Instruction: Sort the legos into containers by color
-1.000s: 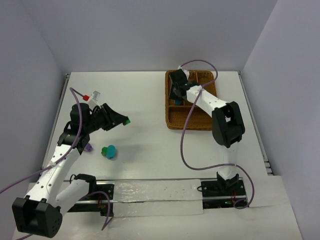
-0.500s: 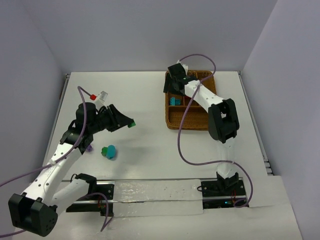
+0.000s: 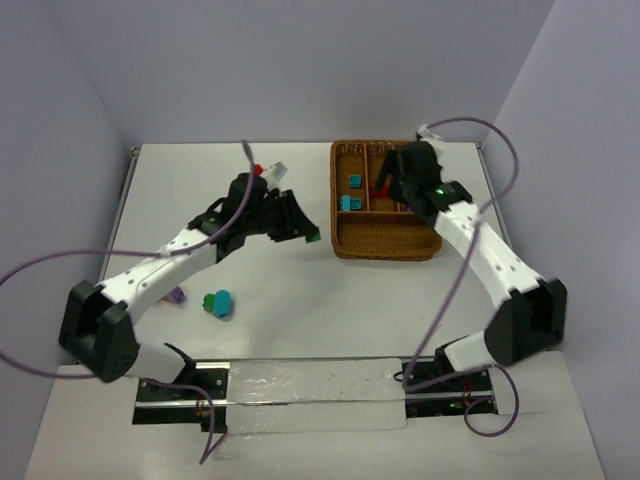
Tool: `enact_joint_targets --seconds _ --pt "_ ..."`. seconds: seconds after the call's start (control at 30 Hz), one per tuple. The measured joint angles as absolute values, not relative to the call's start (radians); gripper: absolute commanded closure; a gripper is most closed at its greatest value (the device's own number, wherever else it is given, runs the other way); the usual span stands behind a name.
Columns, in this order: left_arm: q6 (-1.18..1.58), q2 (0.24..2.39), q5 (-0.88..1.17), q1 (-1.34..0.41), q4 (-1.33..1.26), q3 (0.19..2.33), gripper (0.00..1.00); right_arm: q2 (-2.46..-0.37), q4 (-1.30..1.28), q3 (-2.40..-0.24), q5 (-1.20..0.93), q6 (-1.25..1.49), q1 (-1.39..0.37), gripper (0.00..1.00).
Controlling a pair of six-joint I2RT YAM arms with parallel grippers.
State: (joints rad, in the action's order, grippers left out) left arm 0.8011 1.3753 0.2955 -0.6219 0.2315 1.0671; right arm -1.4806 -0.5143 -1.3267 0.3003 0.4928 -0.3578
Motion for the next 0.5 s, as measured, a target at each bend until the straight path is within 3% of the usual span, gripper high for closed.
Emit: enact_joint_targets --seconds 0.33,0.43,0.5 --pt "0.767 1.900 0.178 -0.758 0.209 1.500 0.98 -0.990 -0.526 -0.886 0.330 0.594 -0.262 0.12" --pt "0.758 2.012 0.136 -0.774 0.242 1.591 0.68 -0.906 -0.539 -0.850 0.331 0.611 -0.262 0.12" --pt "0.751 2.077 0.108 -0.783 0.275 1.663 0.42 -0.871 -0.542 -0.849 0.338 0.614 -0.262 0.12"
